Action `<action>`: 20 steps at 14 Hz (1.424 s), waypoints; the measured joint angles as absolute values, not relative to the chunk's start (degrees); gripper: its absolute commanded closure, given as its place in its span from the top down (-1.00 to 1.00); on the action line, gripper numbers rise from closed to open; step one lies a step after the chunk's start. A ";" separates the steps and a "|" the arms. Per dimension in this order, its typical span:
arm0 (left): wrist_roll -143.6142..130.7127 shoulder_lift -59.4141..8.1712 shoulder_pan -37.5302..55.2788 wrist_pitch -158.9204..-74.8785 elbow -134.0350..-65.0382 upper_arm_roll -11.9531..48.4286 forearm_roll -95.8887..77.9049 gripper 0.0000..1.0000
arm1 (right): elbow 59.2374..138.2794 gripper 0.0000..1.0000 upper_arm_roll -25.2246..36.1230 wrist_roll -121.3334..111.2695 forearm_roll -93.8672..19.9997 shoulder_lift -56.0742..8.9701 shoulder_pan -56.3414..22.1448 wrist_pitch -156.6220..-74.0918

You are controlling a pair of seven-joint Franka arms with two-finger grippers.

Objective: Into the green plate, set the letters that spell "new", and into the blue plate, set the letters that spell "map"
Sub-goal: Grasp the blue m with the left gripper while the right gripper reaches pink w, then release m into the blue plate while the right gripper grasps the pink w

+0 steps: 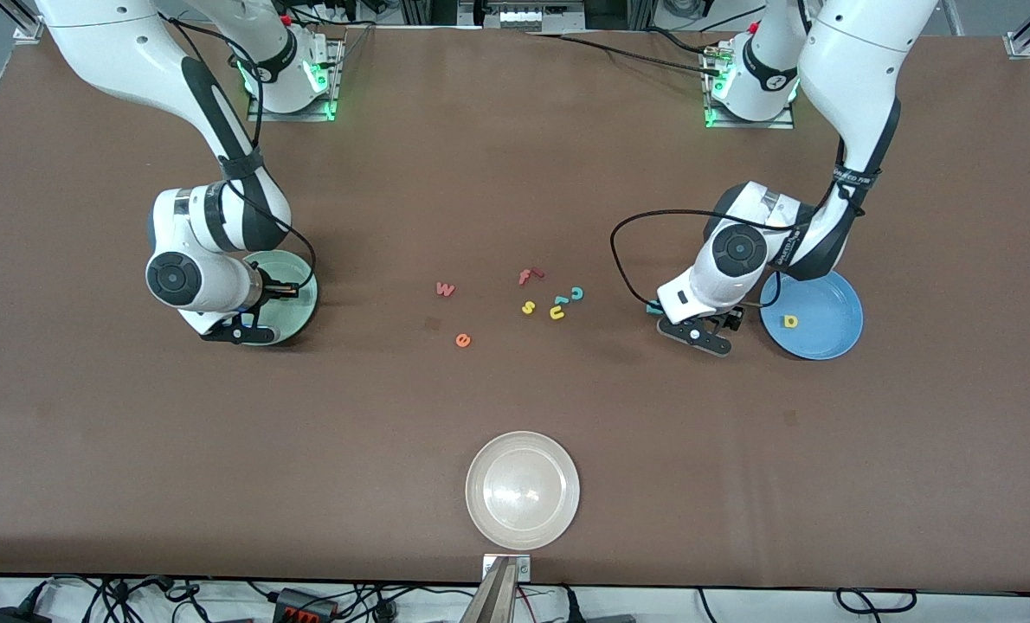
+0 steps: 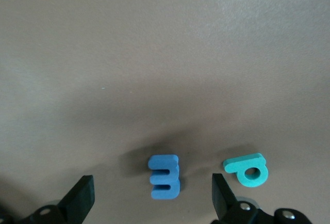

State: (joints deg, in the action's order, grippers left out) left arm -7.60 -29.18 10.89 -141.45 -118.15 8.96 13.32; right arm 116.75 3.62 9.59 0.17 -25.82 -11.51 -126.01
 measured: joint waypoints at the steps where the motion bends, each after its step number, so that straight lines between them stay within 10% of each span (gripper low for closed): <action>1: -7.60 -29.54 10.89 -141.81 -118.35 8.96 13.37 0.39 | 115.71 1.00 3.33 9.60 0.17 -25.13 -11.58 -124.89; 7: -7.60 -30.08 10.97 -143.14 -118.61 9.18 13.41 -0.72 | 108.90 1.00 1.06 10.36 -0.95 -22.55 -21.32 -121.48; 20: 4.17 -21.88 -1.45 -125.32 -112.76 8.43 13.50 -0.71 | 108.67 1.00 0.87 -16.17 -4.22 -27.78 -33.47 -129.70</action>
